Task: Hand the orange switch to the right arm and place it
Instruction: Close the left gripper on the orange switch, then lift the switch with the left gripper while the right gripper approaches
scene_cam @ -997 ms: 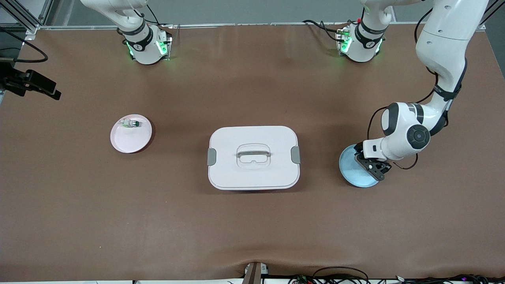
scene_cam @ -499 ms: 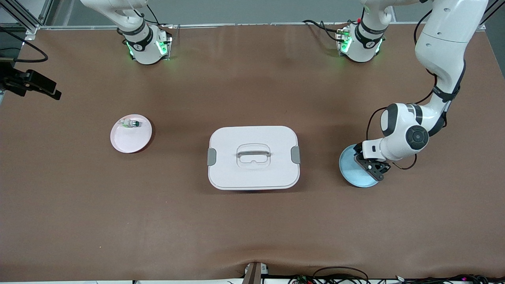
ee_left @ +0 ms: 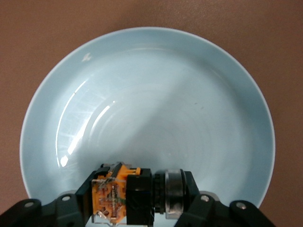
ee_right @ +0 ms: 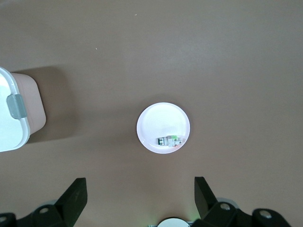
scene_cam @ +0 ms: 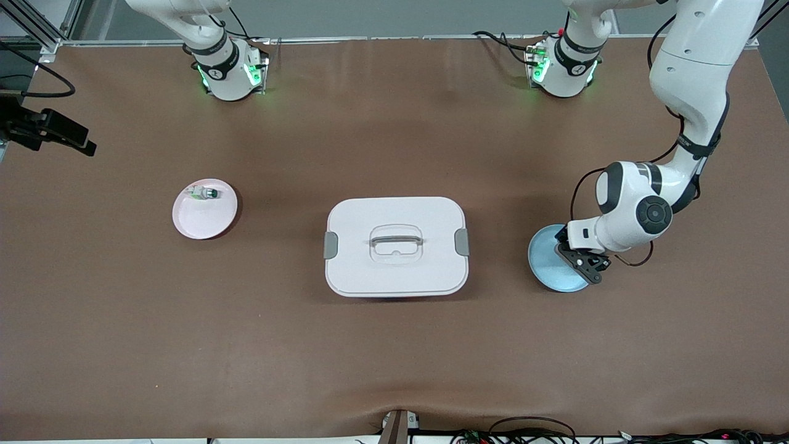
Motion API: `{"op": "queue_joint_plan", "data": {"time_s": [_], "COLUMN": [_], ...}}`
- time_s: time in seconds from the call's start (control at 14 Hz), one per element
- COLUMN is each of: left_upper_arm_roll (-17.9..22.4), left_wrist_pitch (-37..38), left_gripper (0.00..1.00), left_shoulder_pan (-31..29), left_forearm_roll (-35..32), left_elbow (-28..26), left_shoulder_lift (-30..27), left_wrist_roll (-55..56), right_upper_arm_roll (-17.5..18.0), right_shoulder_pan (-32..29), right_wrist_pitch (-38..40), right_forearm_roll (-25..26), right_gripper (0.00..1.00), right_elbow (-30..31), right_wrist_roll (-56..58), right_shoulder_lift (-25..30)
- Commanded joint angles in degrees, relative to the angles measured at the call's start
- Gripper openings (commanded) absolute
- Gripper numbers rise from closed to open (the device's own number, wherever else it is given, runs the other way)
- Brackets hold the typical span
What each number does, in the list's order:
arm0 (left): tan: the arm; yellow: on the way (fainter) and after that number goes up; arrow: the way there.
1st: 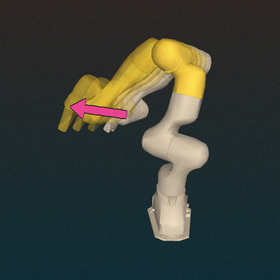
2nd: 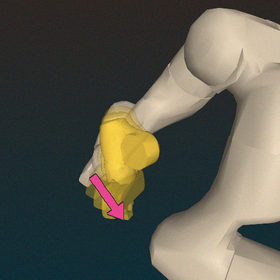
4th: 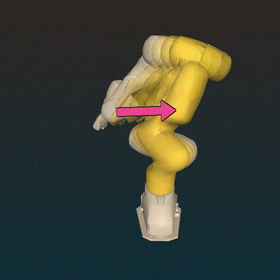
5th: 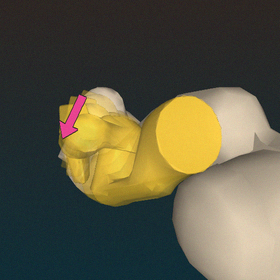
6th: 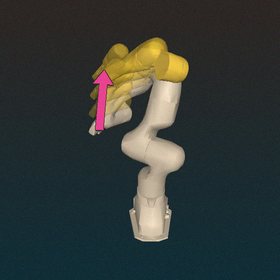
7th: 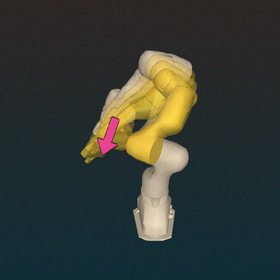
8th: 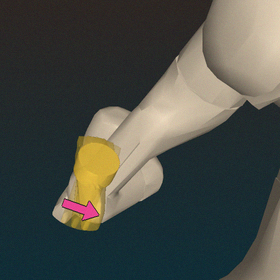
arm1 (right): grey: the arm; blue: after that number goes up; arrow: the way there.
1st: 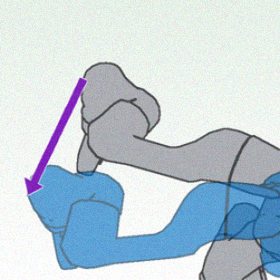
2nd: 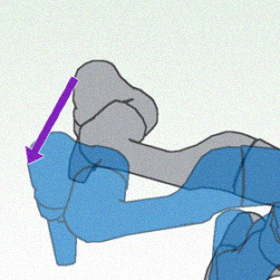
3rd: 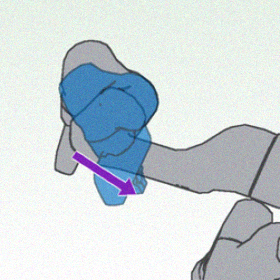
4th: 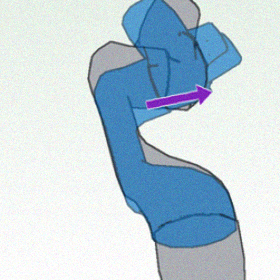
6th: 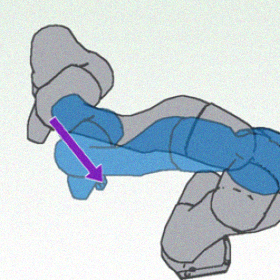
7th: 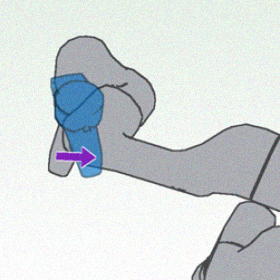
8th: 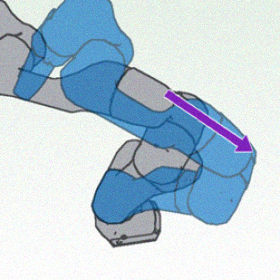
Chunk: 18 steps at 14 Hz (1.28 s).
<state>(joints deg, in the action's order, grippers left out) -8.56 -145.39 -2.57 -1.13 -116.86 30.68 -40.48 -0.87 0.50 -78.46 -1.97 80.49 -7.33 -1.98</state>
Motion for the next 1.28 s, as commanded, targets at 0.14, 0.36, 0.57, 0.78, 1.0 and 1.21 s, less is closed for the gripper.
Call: {"op": "queue_joint_plan", "data": {"time_s": [0.14, 0.36, 0.57, 0.78, 1.0, 1.21], "left_upper_arm_roll": [-0.1, -0.1, -0.3, -2.0, -3.5, -5.1], "left_wrist_pitch": [4.2, 9.3, 14.9, 22.9, 26.8, 31.0], "left_gripper": [0.25, 0.24, 0.23, 0.00, 0.00, 0.00], "left_shoulder_pan": [0.0, -0.2, 0.4, 1.0, 1.0, 0.9], "left_forearm_roll": [0.4, 0.4, 0.7, 0.3, 0.2, 0.8], "left_elbow": [-0.1, 0.4, 0.3, 1.0, 3.4, 5.5], "left_shoulder_lift": [-3.4, -6.7, -11.7, -15.5, -18.1, -19.8], "left_wrist_roll": [-0.5, -0.6, 3.4, 12.6, 15.0, 24.0], "right_upper_arm_roll": [0.4, 0.4, 0.4, 0.4, 0.4, 0.4], "right_shoulder_pan": [-0.8, -0.9, -0.9, -0.9, -0.9, -1.0], "right_wrist_pitch": [-0.2, -0.3, -0.2, -0.2, -0.2, -0.4], "right_forearm_roll": [-0.9, -1.5, -1.7, -1.8, -1.8, -2.4], "right_gripper": [1.00, 1.00, 1.00, 1.00, 1.00, 1.00], "right_elbow": [0.5, 0.4, 0.5, 0.7, 1.1, 1.7], "right_wrist_roll": [0.2, 0.3, 0.3, 0.2, 0.4, 0.4], "right_shoulder_lift": [0.6, 0.6, 0.6, 0.6, 0.6, 0.7]}}
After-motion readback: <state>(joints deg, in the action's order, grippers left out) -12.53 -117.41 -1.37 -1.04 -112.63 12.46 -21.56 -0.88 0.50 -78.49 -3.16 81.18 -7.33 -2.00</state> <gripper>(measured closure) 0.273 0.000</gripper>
